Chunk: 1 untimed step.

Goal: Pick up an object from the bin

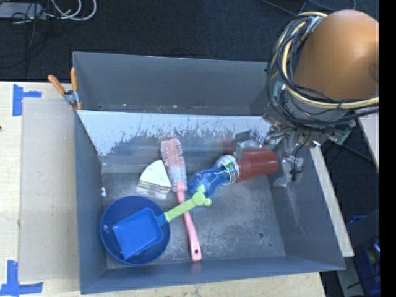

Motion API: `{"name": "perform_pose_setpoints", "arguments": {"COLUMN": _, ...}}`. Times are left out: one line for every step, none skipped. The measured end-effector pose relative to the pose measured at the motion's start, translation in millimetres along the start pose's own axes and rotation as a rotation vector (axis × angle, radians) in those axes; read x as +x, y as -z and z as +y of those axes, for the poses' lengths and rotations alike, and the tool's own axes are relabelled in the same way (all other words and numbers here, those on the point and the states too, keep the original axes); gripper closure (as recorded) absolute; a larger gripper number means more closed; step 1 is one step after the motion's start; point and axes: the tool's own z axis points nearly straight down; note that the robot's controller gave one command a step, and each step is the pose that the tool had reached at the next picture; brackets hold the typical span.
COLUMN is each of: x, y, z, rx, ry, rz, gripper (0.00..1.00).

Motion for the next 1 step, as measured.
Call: {"name": "perform_pose_setpoints", "arguments": {"x": -4.5, "y": 6.8, "z": 0.2, "rx": 0.019, "ry": -0.007, "rz": -0.013, "gripper": 0.00}}
